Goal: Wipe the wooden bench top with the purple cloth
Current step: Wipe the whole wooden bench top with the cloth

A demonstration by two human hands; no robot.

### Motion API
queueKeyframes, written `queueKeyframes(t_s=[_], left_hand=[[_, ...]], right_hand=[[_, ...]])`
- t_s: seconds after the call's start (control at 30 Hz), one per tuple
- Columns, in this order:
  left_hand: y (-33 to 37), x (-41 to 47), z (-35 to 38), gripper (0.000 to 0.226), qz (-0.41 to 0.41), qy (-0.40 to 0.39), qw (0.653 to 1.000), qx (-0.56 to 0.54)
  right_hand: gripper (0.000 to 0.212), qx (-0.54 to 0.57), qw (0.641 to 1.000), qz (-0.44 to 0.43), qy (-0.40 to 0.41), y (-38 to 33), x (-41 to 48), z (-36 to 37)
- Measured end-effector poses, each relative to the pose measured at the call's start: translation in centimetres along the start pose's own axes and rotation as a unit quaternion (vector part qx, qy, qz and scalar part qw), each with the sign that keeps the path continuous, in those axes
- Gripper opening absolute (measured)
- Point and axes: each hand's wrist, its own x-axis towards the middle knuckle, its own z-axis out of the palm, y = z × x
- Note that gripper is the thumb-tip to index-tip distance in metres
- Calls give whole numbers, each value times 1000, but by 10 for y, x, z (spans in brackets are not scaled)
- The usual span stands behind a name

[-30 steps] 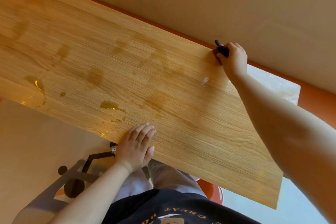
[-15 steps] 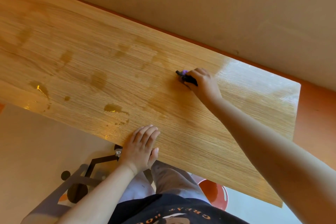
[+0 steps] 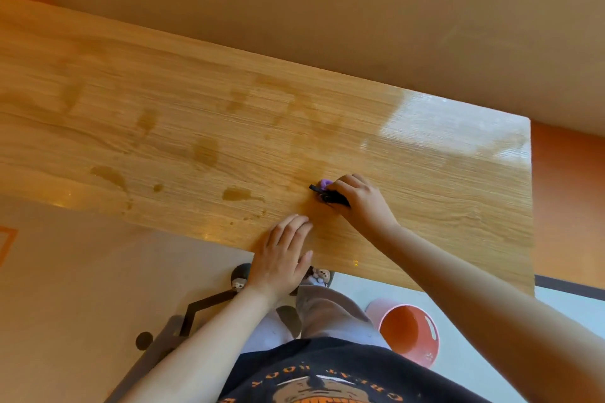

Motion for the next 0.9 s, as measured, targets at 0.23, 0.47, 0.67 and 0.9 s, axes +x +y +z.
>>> queueKeyframes(t_s=[0.23, 0.47, 0.67, 0.9], left_hand=[[-69, -54, -34, 55, -127, 54, 990, 5], [-131, -67, -55, 60, -164, 32, 985, 39], [-145, -65, -60, 69, -127, 21, 990, 49], [-156, -64, -65, 70, -86, 17, 994, 67]], right_hand=[[31, -7, 998, 52, 23, -42, -37, 20], [25, 10, 992, 109, 68, -93, -66, 45], [23, 18, 988, 141, 68, -117, -78, 46], [18, 42, 919, 358, 158, -92, -93, 45]])
